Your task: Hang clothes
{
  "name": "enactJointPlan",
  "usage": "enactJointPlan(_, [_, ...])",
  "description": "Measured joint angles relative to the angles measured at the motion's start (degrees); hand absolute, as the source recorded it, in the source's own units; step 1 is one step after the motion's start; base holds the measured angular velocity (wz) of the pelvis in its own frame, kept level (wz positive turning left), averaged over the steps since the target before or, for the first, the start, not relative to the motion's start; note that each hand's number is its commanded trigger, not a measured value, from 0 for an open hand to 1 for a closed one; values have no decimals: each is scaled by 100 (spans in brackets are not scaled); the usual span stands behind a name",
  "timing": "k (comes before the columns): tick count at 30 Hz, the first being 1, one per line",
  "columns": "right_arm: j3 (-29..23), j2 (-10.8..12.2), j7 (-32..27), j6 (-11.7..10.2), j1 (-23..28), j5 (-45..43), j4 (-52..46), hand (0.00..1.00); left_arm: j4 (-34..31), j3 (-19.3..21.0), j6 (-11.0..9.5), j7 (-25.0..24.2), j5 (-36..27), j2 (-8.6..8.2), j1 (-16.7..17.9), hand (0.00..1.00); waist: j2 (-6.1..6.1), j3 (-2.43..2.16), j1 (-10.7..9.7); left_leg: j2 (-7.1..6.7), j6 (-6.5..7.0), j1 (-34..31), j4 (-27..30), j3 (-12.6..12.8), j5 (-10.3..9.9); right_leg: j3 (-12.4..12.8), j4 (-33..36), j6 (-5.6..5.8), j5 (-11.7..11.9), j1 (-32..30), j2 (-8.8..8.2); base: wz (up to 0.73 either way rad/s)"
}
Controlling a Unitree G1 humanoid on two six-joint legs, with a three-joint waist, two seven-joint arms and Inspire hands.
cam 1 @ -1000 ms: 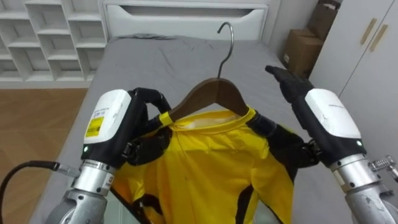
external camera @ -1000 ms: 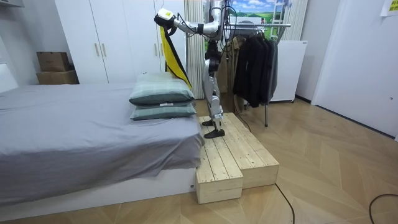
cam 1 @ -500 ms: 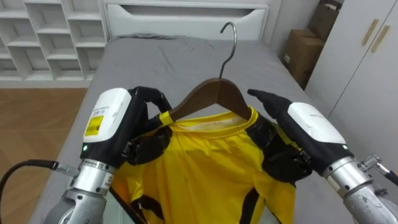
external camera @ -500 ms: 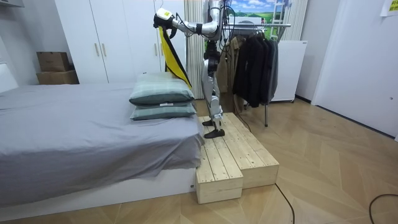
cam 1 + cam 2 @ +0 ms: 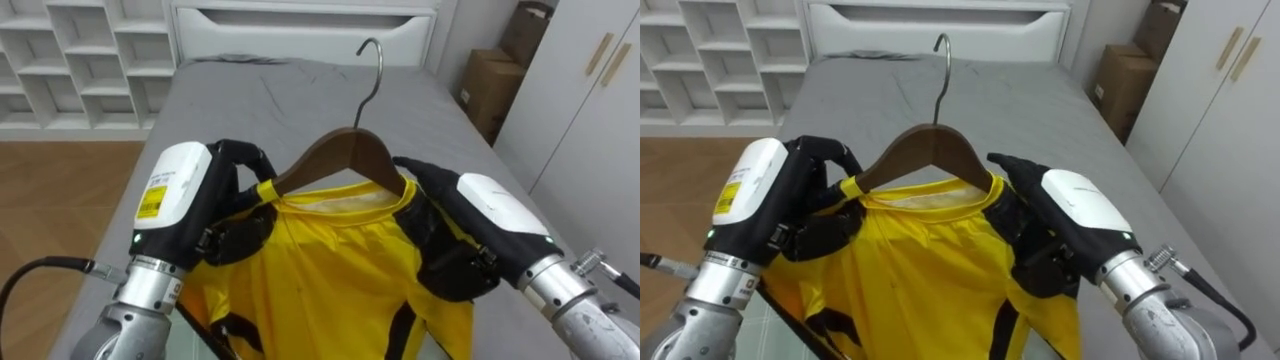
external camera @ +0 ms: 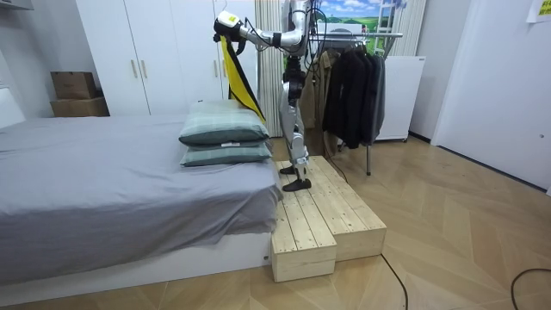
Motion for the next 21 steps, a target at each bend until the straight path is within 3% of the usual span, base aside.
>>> enactJointPlan(6, [1, 2, 81, 0, -81, 95, 155, 0, 0, 0, -52, -5, 106, -1, -3, 100, -8, 35, -3, 0, 0, 2, -4, 0, -1, 3, 0, 0, 0, -2, 2, 0])
enactJointPlan(8, [1, 6, 74, -8, -94, 110, 261, 0, -1, 1, -132, -5, 107, 11, -4, 100, -22, 66, -21, -1, 0, -15, 2, -26, -1, -15, 1, 0, 0, -4, 3, 4])
enactJointPlan(13, [-5, 31, 13, -14, -145, 164, 485, 0, -14, -2, -165, -5, 130, 6, -39, 100, -36, 66, -77, -6, 0, -103, 17, -107, 0, -87, -4, 0, 0, -49, -2, 8])
enactJointPlan(21, [-9, 155, -129, -5, -215, 68, 924, 0, -291, -4, -166, -29, 671, -40, -94, 100, -52, 54, -56, -4, 1, -97, 95, -148, 1, -87, -2, -1, 0, 1, -7, 1])
